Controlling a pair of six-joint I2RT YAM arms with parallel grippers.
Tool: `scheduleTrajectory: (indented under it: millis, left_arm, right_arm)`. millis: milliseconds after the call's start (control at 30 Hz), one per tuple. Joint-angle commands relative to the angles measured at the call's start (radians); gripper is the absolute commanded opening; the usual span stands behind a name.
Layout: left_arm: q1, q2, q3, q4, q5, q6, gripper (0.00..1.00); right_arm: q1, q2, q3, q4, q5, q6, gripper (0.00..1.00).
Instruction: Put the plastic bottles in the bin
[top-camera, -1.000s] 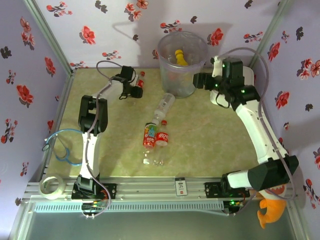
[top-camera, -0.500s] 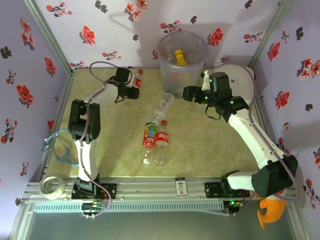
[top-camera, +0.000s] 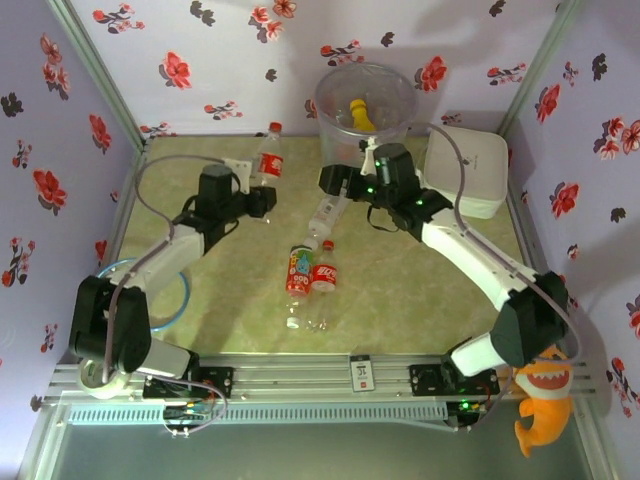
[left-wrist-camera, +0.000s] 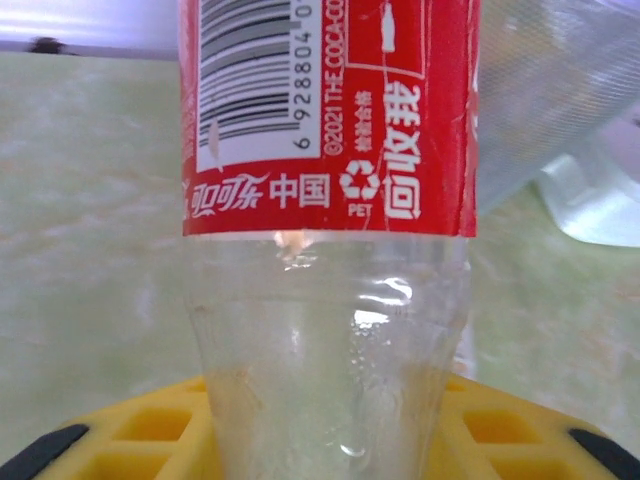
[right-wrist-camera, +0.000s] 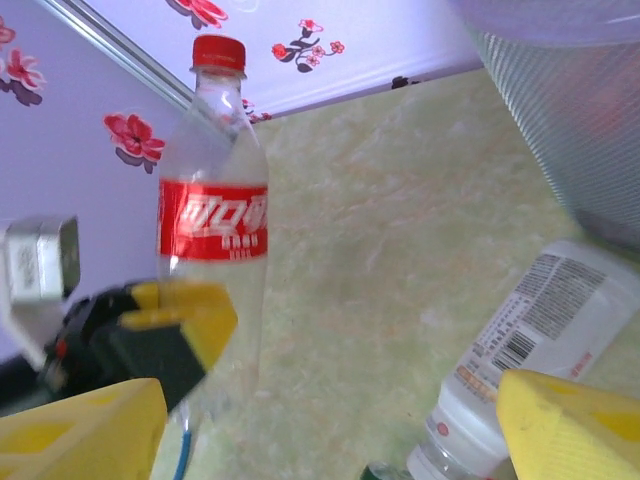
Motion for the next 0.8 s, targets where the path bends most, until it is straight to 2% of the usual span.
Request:
scheduleTrajectory:
  millis: [0,233,467,633,767]
  left_arm:
    - [-0.041,-0.071,-0.098,0.221,0.052,-0.127,0.09]
    - [-0.116,-0.098,-0.182,0.334,0.055,-0.181,0.09]
    - [-0.157,-0.071,-0.181,0.353,0.064,-0.182,0.1]
    - [-0.169,-0.058,-0.17,0.358,0.071,-0.184,0.1]
    - [-0.176,-0.045,-0.161,0.348,0.07,-0.174,0.1]
  right_arm:
    - [0.022,0.059,0.073,0.065,-0.017,0.031,0.89]
    - [0.071,0.196,0.145,0.071,-0.071,0.002,0.91]
    - [0.082,0.278,0.162,0.125,-0.139,0.005,0.89]
    - [0.082,0.305,0.161,0.118,-0.122,-0.002,0.85]
    - [0.082,0.321,0.171,0.111,-0.132,-0.006,0.85]
